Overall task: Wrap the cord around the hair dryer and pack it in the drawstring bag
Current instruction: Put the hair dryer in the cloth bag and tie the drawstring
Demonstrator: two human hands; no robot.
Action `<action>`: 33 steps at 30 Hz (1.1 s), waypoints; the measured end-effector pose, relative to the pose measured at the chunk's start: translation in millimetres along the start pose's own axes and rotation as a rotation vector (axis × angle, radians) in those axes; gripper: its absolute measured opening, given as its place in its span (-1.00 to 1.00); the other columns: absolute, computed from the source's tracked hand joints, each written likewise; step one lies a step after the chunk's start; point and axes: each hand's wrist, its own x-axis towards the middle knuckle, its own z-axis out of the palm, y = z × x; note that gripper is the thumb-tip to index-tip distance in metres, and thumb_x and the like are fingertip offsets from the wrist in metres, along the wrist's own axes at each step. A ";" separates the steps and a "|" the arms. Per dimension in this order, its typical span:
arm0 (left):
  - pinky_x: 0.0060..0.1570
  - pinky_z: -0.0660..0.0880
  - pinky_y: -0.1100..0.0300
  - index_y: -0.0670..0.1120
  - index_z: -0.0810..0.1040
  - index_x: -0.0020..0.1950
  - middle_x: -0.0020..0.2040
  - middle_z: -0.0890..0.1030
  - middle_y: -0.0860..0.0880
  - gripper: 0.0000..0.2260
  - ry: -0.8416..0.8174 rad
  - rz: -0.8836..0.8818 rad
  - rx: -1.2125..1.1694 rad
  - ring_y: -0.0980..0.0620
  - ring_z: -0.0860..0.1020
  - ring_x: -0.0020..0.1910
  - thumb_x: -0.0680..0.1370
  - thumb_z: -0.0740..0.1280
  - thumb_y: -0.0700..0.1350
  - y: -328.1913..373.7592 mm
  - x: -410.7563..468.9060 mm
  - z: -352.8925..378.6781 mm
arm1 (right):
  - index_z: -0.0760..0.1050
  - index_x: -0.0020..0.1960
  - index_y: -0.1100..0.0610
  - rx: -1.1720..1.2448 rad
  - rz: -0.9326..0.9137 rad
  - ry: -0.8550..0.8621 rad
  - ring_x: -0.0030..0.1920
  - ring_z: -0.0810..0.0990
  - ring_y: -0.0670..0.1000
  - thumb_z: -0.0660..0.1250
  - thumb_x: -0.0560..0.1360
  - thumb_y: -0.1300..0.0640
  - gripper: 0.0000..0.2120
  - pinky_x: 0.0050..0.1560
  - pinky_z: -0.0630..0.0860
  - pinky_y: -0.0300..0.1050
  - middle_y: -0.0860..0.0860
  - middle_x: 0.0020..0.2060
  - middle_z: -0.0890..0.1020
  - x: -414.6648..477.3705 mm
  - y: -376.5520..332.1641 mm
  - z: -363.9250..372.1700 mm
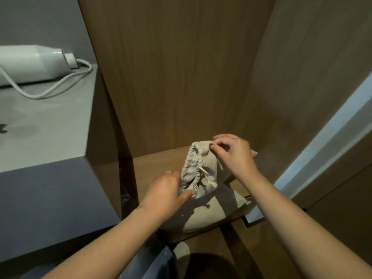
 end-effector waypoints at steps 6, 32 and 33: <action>-0.19 0.47 0.20 0.00 0.49 0.16 0.03 0.60 0.02 -0.71 0.051 -0.005 -0.084 0.06 0.55 -0.08 0.54 0.33 0.13 6.1 5.8 -4.9 | 0.70 -0.11 0.17 0.047 0.068 0.066 -0.02 0.64 0.01 0.47 0.42 0.20 -0.93 0.12 0.55 0.09 0.04 -0.07 0.70 -10.5 0.6 -1.8; -0.45 0.23 0.33 0.07 0.36 -0.16 -0.34 0.47 0.11 -0.82 0.235 -0.011 -0.173 0.19 0.45 -0.37 0.55 0.32 -0.12 -1.7 45.3 -16.3 | 0.57 0.21 0.14 0.037 0.587 -0.294 0.05 0.60 -0.06 0.36 0.53 0.03 -0.70 0.06 0.49 -0.19 -0.01 0.06 0.65 -56.6 111.0 11.3; -0.45 0.22 0.31 0.07 0.34 -0.18 -0.35 0.46 0.10 -0.81 0.245 -0.011 -0.140 0.18 0.44 -0.38 0.55 0.31 -0.12 -1.9 48.4 -15.0 | 0.57 0.19 0.14 0.001 0.613 -0.348 0.06 0.61 -0.02 0.35 0.53 0.02 -0.71 0.09 0.52 -0.11 0.01 0.04 0.66 -61.6 123.1 18.6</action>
